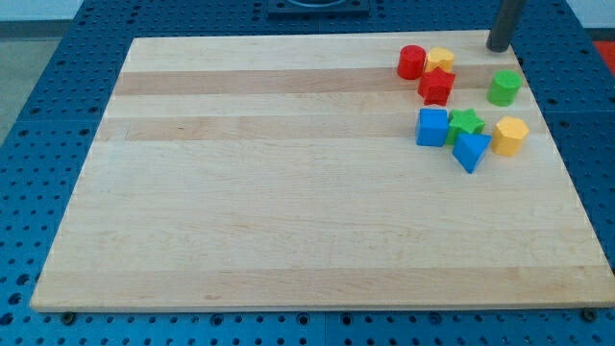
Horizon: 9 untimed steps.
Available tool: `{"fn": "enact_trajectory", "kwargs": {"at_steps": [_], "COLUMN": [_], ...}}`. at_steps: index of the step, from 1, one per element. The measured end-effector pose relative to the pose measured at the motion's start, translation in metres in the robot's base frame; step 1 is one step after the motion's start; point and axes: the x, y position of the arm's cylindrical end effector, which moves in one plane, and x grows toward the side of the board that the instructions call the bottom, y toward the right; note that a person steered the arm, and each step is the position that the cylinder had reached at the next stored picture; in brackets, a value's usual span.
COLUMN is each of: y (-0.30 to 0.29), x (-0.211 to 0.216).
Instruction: Form a triangle with red blocks and blue cube
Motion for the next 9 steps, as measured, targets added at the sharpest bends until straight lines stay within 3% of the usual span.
{"fn": "enact_trajectory", "kwargs": {"at_steps": [4,5,6,8,9], "y": [-0.010,-0.009,0.016,0.010,-0.010], "x": [0.228,0.258,0.199,-0.016,-0.046]}}
